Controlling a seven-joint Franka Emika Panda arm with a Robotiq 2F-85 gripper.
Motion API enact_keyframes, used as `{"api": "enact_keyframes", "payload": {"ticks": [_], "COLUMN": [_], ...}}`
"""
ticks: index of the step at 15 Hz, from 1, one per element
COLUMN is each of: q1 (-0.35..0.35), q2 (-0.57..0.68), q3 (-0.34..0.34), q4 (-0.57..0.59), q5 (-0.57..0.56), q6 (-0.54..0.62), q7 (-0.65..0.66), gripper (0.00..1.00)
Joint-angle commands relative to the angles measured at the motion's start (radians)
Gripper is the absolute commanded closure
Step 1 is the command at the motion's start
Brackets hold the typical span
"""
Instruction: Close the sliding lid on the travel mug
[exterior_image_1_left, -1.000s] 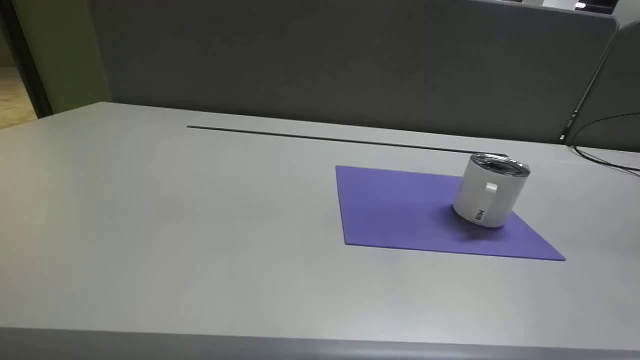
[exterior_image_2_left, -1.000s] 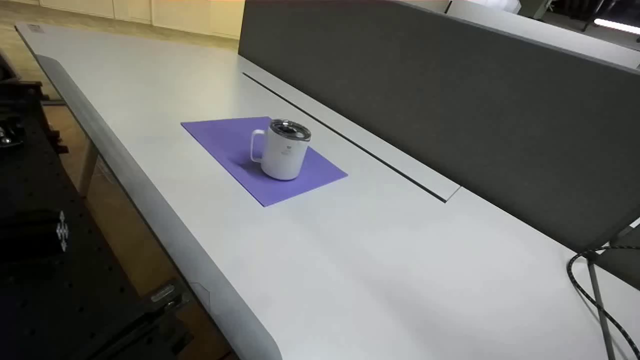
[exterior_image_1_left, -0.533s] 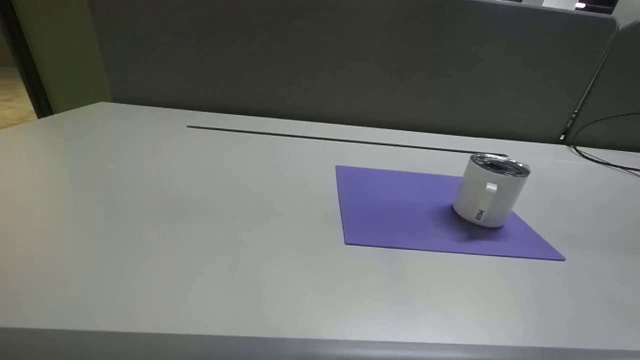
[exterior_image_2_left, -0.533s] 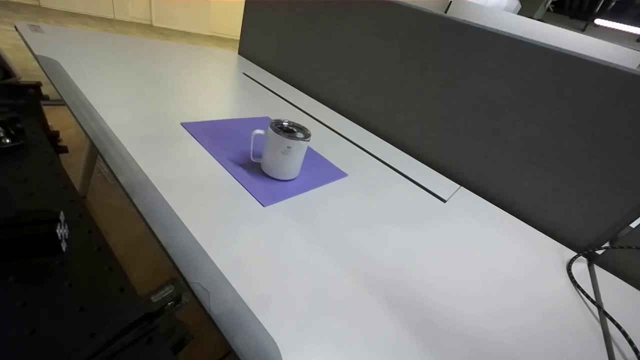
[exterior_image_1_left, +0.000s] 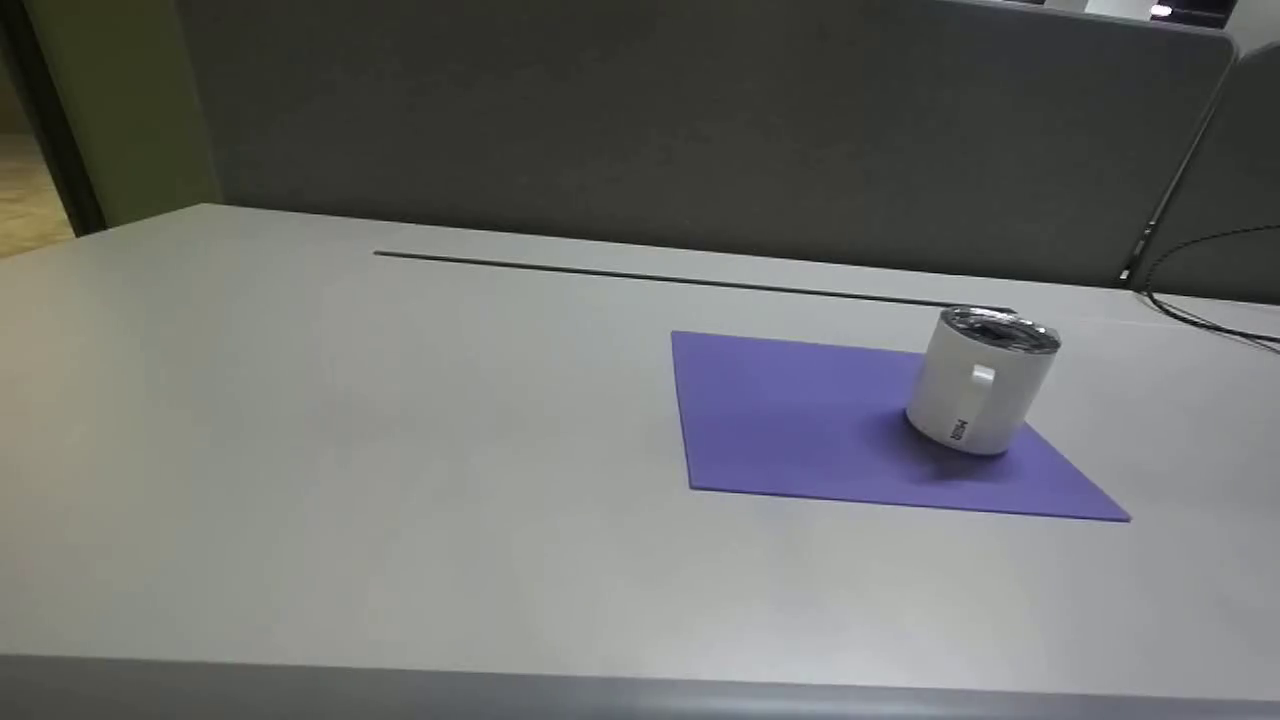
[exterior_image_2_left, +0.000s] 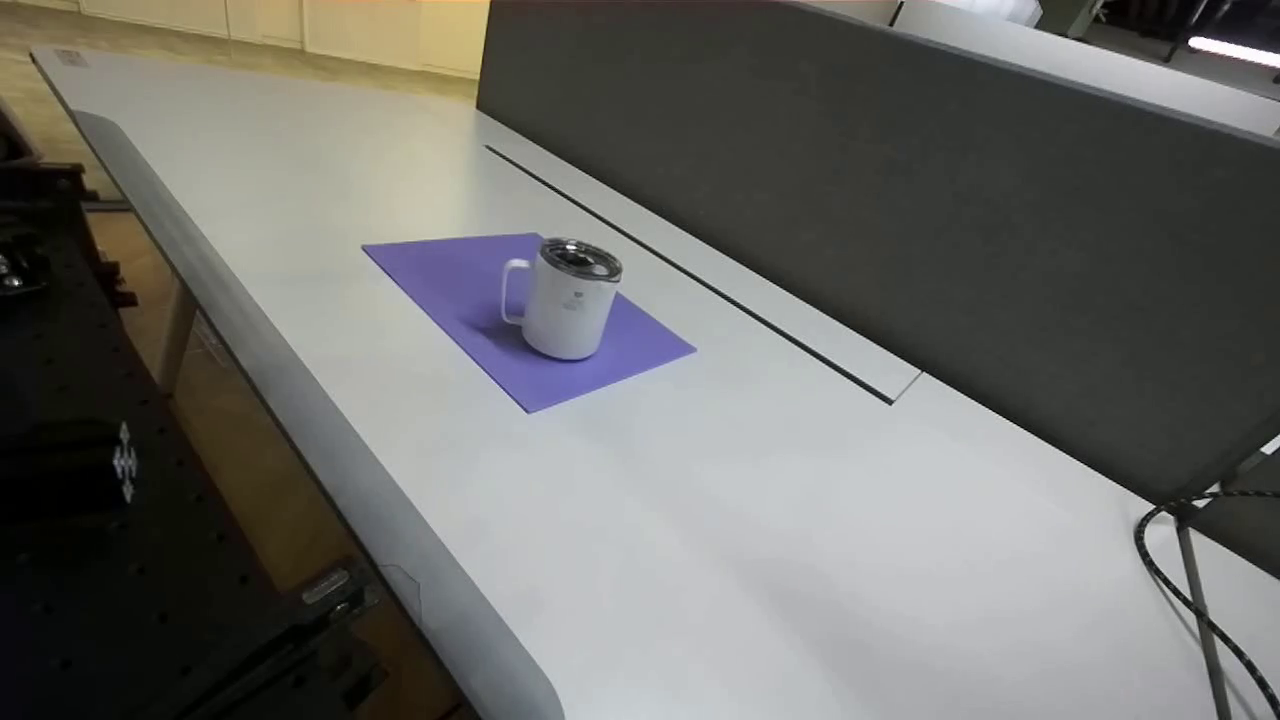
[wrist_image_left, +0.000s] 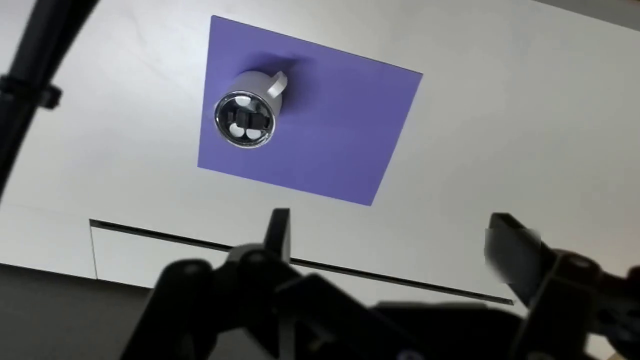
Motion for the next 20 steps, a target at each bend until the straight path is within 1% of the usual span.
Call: {"api": "enact_keyframes", "payload": {"ticks": [1, 3, 5, 8, 10, 11, 12, 13, 15, 20], "q1": [-0.052, -0.083, -0.111, -0.170, -0.201, -0.227, -0.216, -0.230, -0.240, -0.240], "q2": [0.151, 0.268, 0.396, 0.588, 0.694, 0.738, 0.640, 0.685, 0.737, 0.744], "q3": [-0.103, -0.156, -0.200, -0.237, -0.244, -0.230, -0.227, -0.226, -0.223, -0.219], "q4": [-0.048, -0.067, -0.060, 0.006, 0.077, 0.121, 0.014, 0.051, 0.095, 0.105], "q5": [-0.047, -0.062, -0.066, -0.067, -0.054, -0.083, -0.056, -0.058, -0.060, -0.060], "q6": [0.144, 0.238, 0.326, 0.458, 0.492, 0.465, 0.498, 0.497, 0.496, 0.490], "q7": [-0.106, -0.159, -0.207, -0.208, -0.188, -0.127, -0.199, -0.189, -0.178, -0.171], "gripper": [0.00, 0.00, 0.00, 0.00, 0.00, 0.00, 0.00, 0.00, 0.00, 0.00]}}
